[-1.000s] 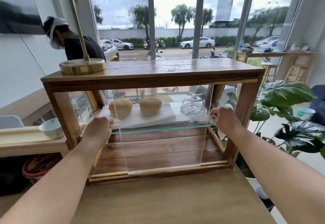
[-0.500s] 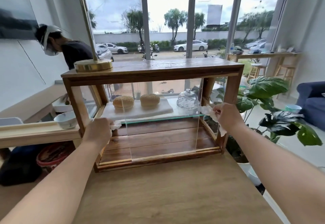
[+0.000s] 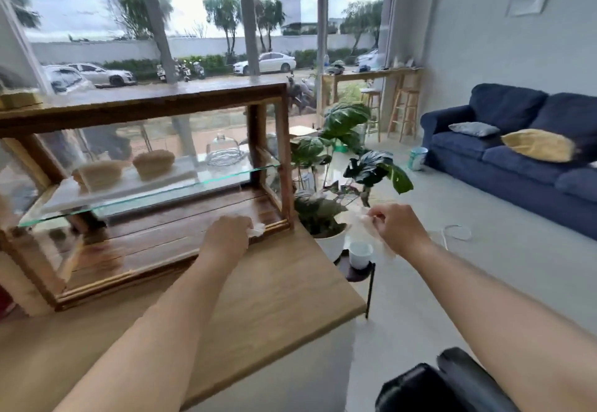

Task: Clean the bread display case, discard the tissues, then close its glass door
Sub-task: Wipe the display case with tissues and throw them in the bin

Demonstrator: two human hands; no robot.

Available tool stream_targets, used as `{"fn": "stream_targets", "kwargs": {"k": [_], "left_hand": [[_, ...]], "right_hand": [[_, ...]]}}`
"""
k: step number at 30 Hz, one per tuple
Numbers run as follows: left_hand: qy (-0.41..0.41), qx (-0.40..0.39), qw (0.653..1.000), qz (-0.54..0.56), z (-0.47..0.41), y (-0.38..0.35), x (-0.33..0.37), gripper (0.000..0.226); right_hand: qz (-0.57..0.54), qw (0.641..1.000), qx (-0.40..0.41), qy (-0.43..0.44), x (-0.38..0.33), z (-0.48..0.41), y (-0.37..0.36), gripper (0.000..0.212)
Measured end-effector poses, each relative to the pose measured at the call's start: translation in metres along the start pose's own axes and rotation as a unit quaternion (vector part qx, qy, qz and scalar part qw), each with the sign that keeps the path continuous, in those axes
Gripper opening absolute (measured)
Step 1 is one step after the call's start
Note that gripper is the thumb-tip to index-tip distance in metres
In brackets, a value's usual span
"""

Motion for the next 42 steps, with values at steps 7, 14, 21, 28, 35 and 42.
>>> {"fn": "stream_targets", "kwargs": {"k": [7, 14, 21, 28, 35, 42], "left_hand": [[-0.16, -0.112, 0.98, 0.049, 0.011, -0.135, 0.186, 0.034], [-0.262, -0.295, 0.918, 0.044, 0.066, -0.298, 0.299, 0.03], [-0.28, -0.525, 0.804, -0.006, 0.169, -0.483, 0.285, 0.017], [-0.275, -0.587, 0.759, -0.053, 0.228, -0.574, 0.257, 0.029], [-0.243, -0.616, 0.749, -0.022, 0.238, -0.599, 0.242, 0.057], [-0.308, -0.595, 0.735, -0.106, 0.241, -0.589, 0.236, 0.063]], "right_hand": [[0.017, 0.983, -0.016, -0.184, 0.175, 0.094, 0.024, 0.019], [0.051, 0.927, -0.085, -0.362, 0.31, 0.22, -0.028, 0.022], [0.027, 0.857, -0.166, -0.488, 0.363, 0.349, -0.138, 0.023], [-0.013, 0.787, -0.255, -0.562, 0.381, 0.434, -0.236, 0.027], [-0.099, 0.761, -0.341, -0.542, 0.374, 0.45, -0.272, 0.051], [-0.077, 0.787, -0.303, -0.532, 0.375, 0.437, -0.254, 0.057]]}}
Point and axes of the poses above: each hand's wrist, its own z-axis away from the middle knuckle, its own y-axis out of the back of the hand, x = y × z, the point moved 10 cm from there along -z, towards the middle knuckle, and after that the axes turned 11 degrees about z, right-handed, at the moved point
